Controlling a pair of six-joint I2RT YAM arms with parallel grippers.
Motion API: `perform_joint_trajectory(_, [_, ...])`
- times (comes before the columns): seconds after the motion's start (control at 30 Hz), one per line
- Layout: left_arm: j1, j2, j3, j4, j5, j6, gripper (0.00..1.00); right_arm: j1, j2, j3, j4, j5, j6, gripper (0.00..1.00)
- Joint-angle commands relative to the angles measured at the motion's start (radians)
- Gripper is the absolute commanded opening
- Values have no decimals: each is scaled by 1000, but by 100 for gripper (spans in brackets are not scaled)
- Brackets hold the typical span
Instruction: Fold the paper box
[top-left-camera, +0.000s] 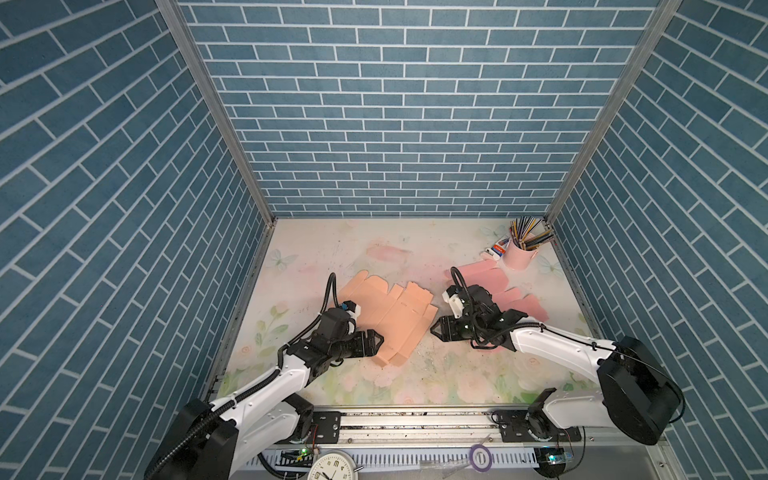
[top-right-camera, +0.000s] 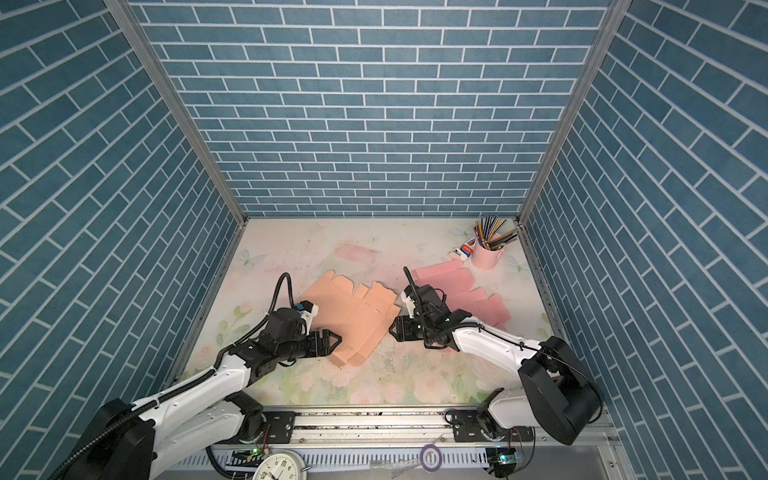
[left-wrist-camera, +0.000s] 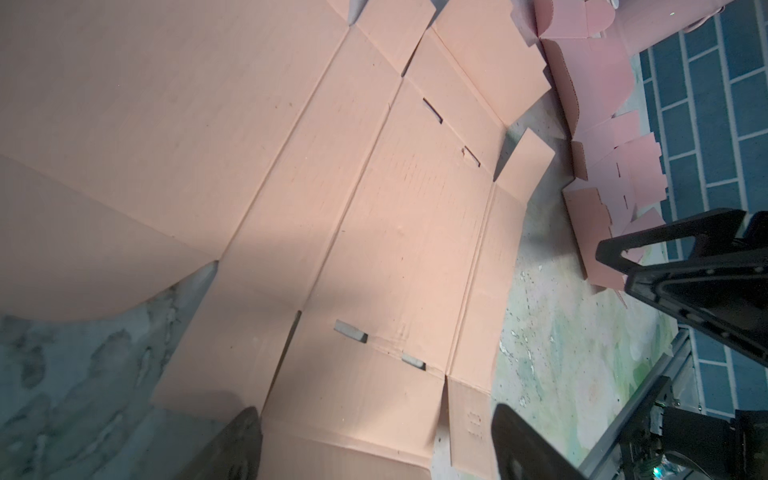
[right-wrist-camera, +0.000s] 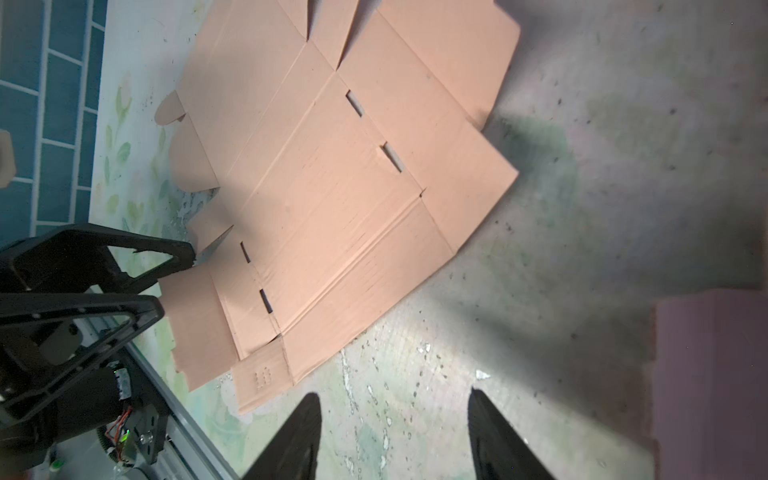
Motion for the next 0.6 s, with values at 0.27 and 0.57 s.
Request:
perform_joint_trajectory(0.27, [-157, -42, -24, 60, 23, -118, 86, -8, 167, 86, 74, 8, 50, 58])
perform_joint_trajectory(0.57, [-177, -43, -3, 48, 25, -98, 86, -11, 258, 132, 105, 0, 78, 58])
